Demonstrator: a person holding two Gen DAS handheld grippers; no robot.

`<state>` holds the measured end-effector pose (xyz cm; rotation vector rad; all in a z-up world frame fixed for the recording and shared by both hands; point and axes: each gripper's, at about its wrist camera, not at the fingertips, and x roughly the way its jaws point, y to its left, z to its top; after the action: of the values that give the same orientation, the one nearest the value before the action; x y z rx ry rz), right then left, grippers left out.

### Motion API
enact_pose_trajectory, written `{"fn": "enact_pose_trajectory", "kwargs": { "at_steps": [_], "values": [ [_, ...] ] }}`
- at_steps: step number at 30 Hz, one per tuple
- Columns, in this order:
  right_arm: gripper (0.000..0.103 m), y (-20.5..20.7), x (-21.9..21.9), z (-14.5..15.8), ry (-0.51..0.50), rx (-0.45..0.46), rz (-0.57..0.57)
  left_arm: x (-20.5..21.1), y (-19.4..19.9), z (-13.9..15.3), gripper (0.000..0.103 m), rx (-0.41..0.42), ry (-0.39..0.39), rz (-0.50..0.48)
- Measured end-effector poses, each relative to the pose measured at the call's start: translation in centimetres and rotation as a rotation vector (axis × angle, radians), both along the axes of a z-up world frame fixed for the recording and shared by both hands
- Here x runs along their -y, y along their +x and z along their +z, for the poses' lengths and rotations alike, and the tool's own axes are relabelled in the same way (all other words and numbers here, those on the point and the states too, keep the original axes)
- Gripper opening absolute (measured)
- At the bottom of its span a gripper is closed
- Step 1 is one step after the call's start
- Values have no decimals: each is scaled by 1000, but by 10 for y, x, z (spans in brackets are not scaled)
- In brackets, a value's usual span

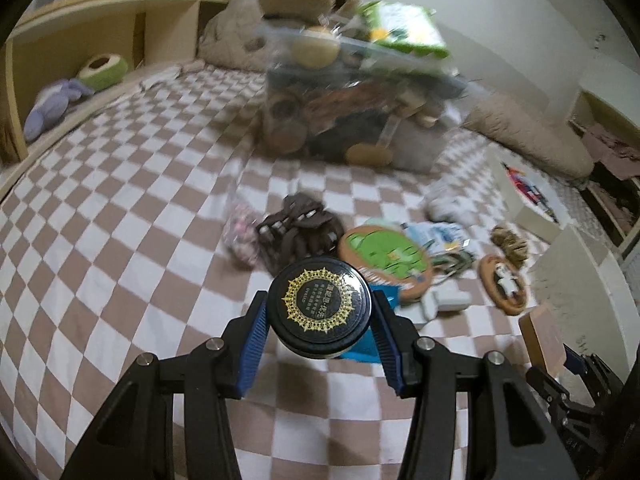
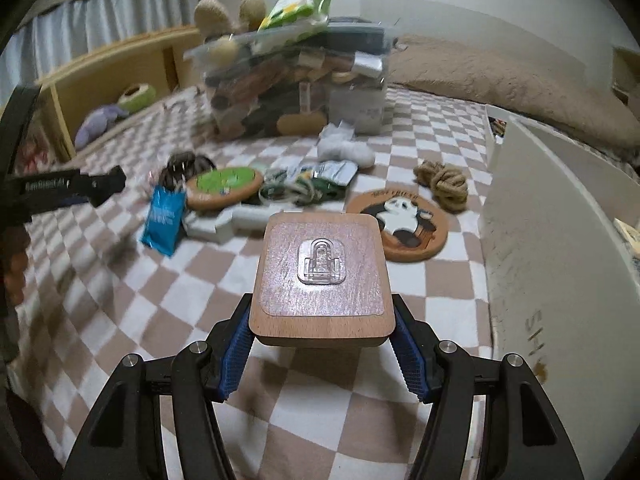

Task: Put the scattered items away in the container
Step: 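Carry the black tin and wooden plate over the white cardboard box with both tools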

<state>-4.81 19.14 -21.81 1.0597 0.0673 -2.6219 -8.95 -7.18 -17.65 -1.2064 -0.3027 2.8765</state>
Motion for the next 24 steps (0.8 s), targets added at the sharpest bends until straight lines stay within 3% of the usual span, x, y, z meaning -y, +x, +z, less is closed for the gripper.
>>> {"fn": "enact_pose_trajectory", "kwargs": {
  "at_steps": [24],
  "values": [
    [65,31,-35,97,-184,-170,-27,-21,37,69,50,-227,-7,-61]
  ]
}}
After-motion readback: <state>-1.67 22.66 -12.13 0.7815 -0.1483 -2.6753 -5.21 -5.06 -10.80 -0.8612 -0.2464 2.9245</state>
